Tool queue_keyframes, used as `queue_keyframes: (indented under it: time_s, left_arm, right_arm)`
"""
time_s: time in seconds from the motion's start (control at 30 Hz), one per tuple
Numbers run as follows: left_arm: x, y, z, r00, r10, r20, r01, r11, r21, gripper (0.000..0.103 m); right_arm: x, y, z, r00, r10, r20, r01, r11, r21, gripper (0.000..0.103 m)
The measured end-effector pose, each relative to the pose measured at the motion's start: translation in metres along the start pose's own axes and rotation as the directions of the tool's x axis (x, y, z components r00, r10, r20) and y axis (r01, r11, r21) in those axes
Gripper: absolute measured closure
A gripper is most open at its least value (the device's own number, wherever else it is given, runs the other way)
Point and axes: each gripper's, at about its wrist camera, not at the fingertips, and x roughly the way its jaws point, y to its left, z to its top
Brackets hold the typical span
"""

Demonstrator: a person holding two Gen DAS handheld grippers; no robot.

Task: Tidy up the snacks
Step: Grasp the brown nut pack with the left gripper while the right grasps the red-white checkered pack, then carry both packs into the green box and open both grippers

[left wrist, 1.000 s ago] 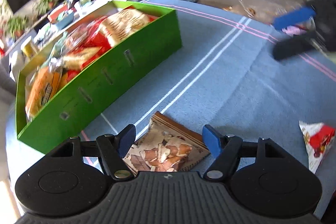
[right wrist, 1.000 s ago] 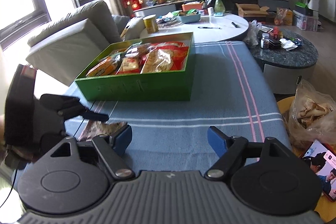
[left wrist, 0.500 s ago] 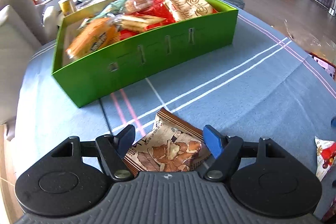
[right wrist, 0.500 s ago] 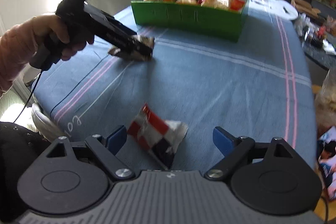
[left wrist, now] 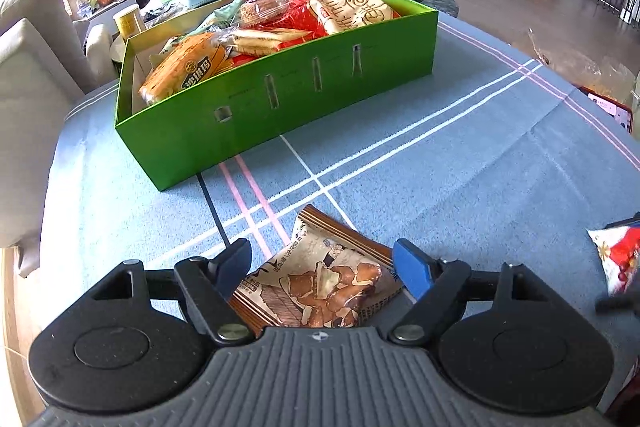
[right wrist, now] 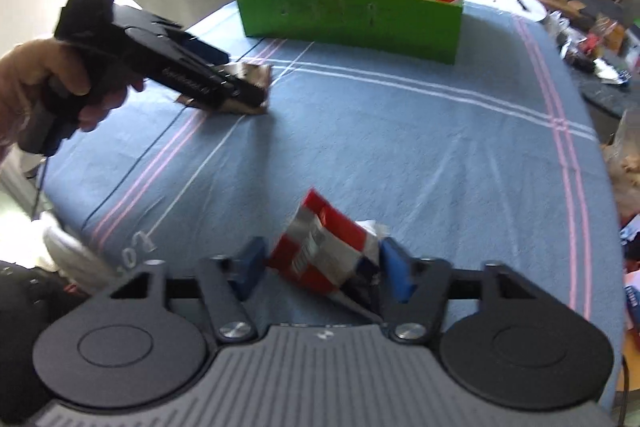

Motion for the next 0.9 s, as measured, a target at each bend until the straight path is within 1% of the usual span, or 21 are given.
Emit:
queue_keyframes:
  time_s: [0.1, 0.2, 0.27, 0.33, 0.4, 0.47, 0.53, 0.57, 0.63, 0.7, 0.73, 0.77, 0.8, 0.87, 0.9]
  left_arm:
    - [-0.002, 0.003, -0.001, 1.0, -0.007, -0.001, 0.007, 1.0, -0.005, 0.028]
    - [-0.008, 0.009, -0.002, 1.0, -0.013, 0.004, 0.013, 1.0, -0.023, 0.028]
    - [-0.014, 0.015, -0.001, 1.0, -0.025, 0.019, 0.026, 0.999, -0.045, 0.028]
    - [-0.022, 0.022, 0.001, 0.998, -0.041, 0.041, 0.043, 0.998, -0.048, 0.027]
    - [-0.027, 0.023, 0.002, 0.996, -0.076, 0.047, 0.076, 0.997, 0.005, 0.022]
    - [-0.028, 0.019, 0.002, 0.993, -0.117, 0.018, 0.114, 0.986, 0.125, 0.021]
    - [-0.024, 0.013, 0.002, 0.993, -0.115, -0.015, 0.116, 0.968, 0.224, 0.021]
    - [-0.02, 0.012, 0.003, 0.992, -0.119, -0.04, 0.125, 0.96, 0.252, 0.021]
    - [-0.01, 0.01, 0.005, 0.989, -0.124, -0.081, 0.141, 0.953, 0.268, 0.021]
    - [-0.001, 0.009, 0.006, 0.986, -0.126, -0.109, 0.15, 0.955, 0.256, 0.022]
    - [0.003, 0.009, 0.005, 0.984, -0.13, -0.122, 0.157, 0.956, 0.246, 0.024]
    - [0.005, 0.01, 0.004, 0.984, -0.138, -0.116, 0.161, 0.96, 0.227, 0.028]
    - [0.005, 0.013, 0.003, 0.983, -0.152, -0.1, 0.169, 0.966, 0.194, 0.031]
    - [0.004, 0.016, 0.001, 0.989, -0.13, -0.065, 0.138, 0.981, 0.134, 0.047]
    - [0.002, 0.016, 0.0, 0.993, -0.107, -0.048, 0.112, 0.986, 0.121, 0.049]
  right_arm:
    - [0.002, -0.006, 0.003, 1.0, -0.001, 0.012, 0.001, 1.0, 0.019, 0.024]
    - [0.005, -0.014, 0.011, 0.999, -0.002, 0.042, 0.0, 0.999, 0.048, 0.024]
    - [0.004, -0.017, 0.018, 0.997, -0.005, 0.073, 0.0, 0.998, 0.068, 0.024]
    - [0.002, -0.02, 0.027, 0.995, -0.012, 0.102, 0.003, 0.997, 0.083, 0.024]
    - [0.002, -0.023, 0.035, 0.992, -0.012, 0.125, 0.0, 0.995, 0.097, 0.024]
    - [0.001, -0.025, 0.042, 0.99, -0.012, 0.14, -0.003, 0.995, 0.104, 0.024]
    - [0.0, -0.026, 0.046, 0.989, -0.013, 0.148, -0.003, 0.994, 0.107, 0.024]
    - [0.0, -0.027, 0.047, 0.989, -0.014, 0.149, -0.003, 0.994, 0.109, 0.024]
    - [0.001, -0.027, 0.05, 0.989, -0.014, 0.148, -0.003, 0.994, 0.111, 0.024]
    - [0.002, -0.027, 0.053, 0.989, -0.015, 0.147, -0.001, 0.994, 0.113, 0.024]
    - [0.002, -0.027, 0.055, 0.989, -0.016, 0.147, -0.001, 0.994, 0.113, 0.024]
    - [0.002, -0.027, 0.057, 0.989, -0.015, 0.15, -0.002, 0.993, 0.115, 0.024]
    - [0.003, -0.028, 0.06, 0.988, -0.013, 0.152, -0.005, 0.993, 0.116, 0.024]
    - [0.003, -0.03, 0.066, 0.986, -0.012, 0.163, -0.008, 0.992, 0.124, 0.024]
    - [0.004, -0.031, 0.07, 0.985, -0.015, 0.171, -0.008, 0.992, 0.13, 0.024]
